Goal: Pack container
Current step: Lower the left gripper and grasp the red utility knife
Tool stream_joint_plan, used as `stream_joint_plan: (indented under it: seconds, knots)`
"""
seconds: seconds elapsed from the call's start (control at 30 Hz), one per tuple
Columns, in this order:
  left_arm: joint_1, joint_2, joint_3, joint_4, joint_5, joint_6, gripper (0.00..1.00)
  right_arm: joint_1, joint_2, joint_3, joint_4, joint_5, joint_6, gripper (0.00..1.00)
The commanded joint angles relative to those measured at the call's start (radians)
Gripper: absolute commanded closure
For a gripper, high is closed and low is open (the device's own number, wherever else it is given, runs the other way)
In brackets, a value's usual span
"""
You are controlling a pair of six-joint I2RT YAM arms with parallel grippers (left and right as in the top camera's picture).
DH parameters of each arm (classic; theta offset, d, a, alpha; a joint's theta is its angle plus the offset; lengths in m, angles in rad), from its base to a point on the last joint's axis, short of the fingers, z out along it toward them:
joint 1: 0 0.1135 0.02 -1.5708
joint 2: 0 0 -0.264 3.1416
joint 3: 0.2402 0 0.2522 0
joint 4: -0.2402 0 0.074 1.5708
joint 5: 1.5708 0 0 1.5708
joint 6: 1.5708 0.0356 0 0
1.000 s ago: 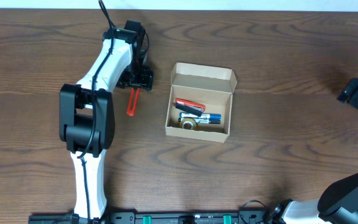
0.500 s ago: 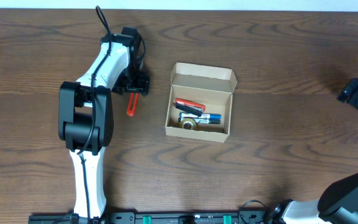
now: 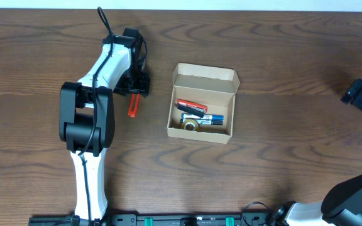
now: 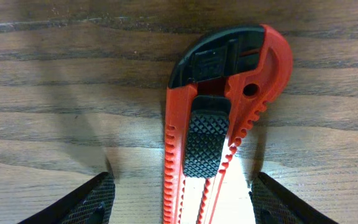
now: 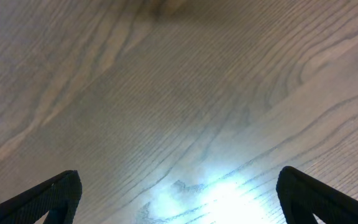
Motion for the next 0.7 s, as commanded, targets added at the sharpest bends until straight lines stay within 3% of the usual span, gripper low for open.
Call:
stream_joint_plan:
  seconds: [0.0,0.13,0.23,0.4,0.5,0.67]
  knots:
    - [0.002,0.016,-0.044,0.009,0.013,0.007,0.32,-0.003,-0.020,0.006,-0.004,-0.008,-0.014,0.01]
    - [0.002,0.016,-0.081,0.024,0.050,0.007,0.37,-0.003,-0.021,0.006,-0.004,-0.008,-0.014,0.01]
    - [0.001,0.016,-0.087,0.025,0.055,0.007,0.48,-0.003,-0.021,0.006,-0.003,-0.008,-0.014,0.01]
    - [0.001,0.016,-0.086,0.019,0.056,0.007,0.50,-0.003,-0.021,0.006,-0.004,-0.008,-0.014,0.03]
    - [0.001,0.016,-0.086,0.005,0.061,0.007,0.64,-0.003,-0.021,0.006,-0.004,-0.008,-0.014,0.04]
    - [0.001,0.016,-0.085,-0.008,0.080,0.007,0.76,-0.003,-0.021,0.006,-0.004,-0.008,-0.014,0.04]
